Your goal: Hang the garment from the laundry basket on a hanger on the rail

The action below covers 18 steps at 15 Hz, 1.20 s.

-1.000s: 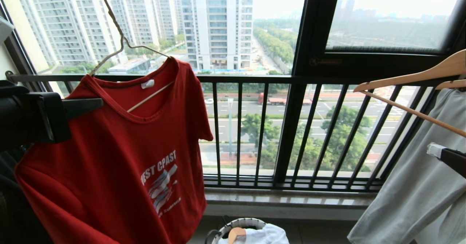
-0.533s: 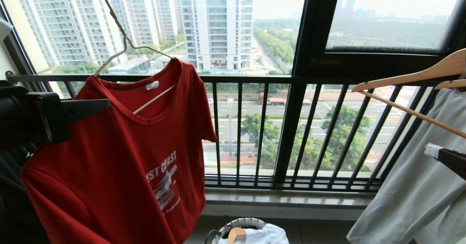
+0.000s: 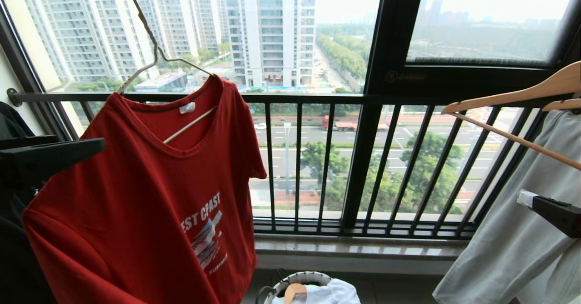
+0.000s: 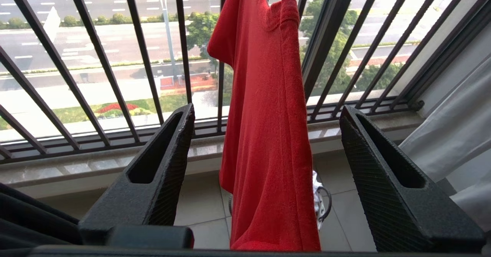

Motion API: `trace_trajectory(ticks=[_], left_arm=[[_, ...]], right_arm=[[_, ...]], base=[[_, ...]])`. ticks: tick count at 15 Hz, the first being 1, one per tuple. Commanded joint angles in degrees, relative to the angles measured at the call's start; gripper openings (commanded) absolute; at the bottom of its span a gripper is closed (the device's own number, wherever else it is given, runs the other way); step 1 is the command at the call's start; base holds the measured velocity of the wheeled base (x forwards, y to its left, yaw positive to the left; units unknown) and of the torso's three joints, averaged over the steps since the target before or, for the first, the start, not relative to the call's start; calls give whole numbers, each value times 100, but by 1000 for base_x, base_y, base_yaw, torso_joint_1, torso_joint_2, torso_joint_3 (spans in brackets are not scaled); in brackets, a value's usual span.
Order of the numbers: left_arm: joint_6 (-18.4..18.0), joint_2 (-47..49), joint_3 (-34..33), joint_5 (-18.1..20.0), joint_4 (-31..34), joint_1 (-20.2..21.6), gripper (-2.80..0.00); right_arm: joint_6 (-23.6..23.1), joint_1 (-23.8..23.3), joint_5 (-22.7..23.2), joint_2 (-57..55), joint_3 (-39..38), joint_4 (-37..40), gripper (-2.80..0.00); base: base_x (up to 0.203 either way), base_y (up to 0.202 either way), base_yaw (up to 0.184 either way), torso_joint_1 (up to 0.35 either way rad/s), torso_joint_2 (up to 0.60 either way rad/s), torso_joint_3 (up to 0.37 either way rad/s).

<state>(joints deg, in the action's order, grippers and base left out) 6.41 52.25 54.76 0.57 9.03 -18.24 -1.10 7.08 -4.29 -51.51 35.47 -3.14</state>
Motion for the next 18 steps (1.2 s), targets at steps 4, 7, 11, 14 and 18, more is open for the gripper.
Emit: trace_trajectory(ticks=[4,7,11,14,18], left_arm=[[208,-829,133,13,620,-17,0],[378,-980,131,13,714,-46,0],[404,-1039,178,302,724,-48,-280],[492,-1237,134,215,714,-40,-280],[589,-1390,71,-1007,700,-31,-280]], right_arm=[[4,4,-2,-140,-44,-11,0],[4,4,-2,-166,-48,-11,0],[4,4,-2,-159,-49,-11,0],[4,4,-2,-157,-49,-11,0],[4,4,-2,-166,-46,-11,0]], base=[[0,0,0,0,0,0],[0,0,0,0,0,0],[0,0,0,0,0,0],[0,0,0,0,0,0],[0,0,0,0,0,0]])
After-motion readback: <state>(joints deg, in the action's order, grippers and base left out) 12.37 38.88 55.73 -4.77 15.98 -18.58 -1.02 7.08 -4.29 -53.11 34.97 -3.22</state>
